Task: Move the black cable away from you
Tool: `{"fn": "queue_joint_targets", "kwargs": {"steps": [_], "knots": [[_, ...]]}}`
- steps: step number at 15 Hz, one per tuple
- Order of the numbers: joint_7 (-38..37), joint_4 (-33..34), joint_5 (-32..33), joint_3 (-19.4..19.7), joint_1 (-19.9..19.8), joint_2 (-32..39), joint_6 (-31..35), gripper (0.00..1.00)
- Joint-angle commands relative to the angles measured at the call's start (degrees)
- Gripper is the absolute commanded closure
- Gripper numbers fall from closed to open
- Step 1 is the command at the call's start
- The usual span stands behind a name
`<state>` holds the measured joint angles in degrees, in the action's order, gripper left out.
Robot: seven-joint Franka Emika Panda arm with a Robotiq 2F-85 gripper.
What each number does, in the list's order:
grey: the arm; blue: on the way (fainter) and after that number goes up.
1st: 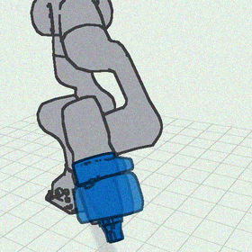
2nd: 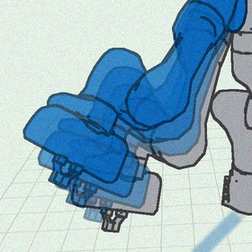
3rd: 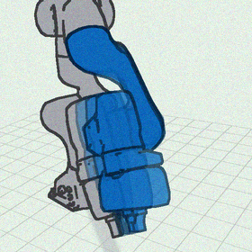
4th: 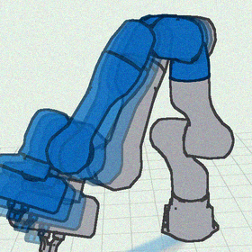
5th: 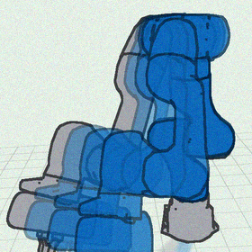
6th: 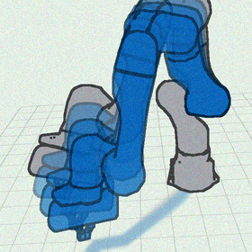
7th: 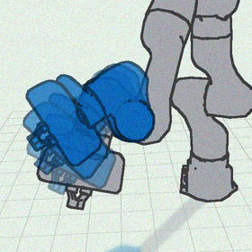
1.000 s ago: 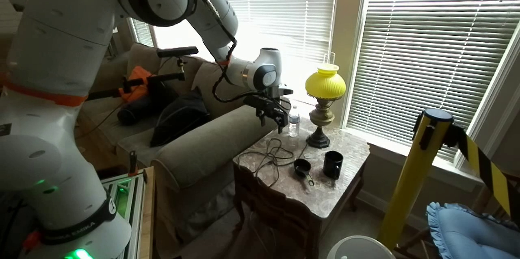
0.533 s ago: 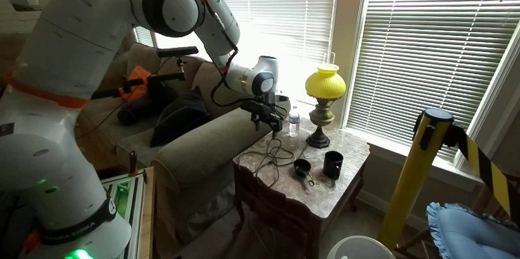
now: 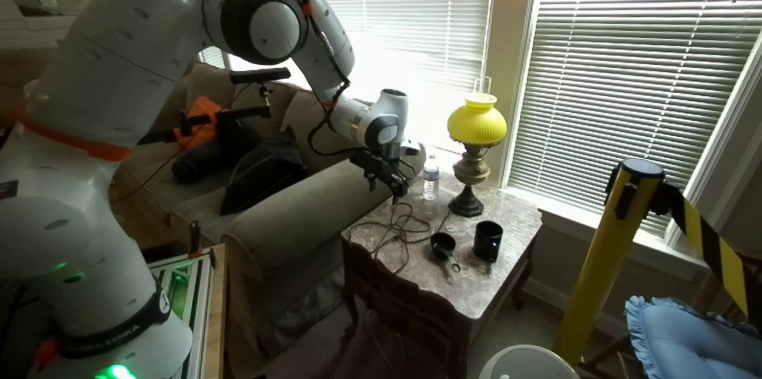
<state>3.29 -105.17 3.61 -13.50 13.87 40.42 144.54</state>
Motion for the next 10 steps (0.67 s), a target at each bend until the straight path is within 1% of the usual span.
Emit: {"fn": "queue_joint_targets", "kwargs": {"steps": [1,5,7,10], "knots": [[1.5,4.4,-3.0,-1.3,0.2,8.0,2.4,0.00],[-4.0,8.3,-1.4,2.6,4.0,14.0,4.4,0.00],[-6.3,10.5,-1.4,4.0,5.3,16.9,4.4,0.00],[-7.3,13.3,-0.8,4.6,6.8,20.1,4.3,0.00]]}}
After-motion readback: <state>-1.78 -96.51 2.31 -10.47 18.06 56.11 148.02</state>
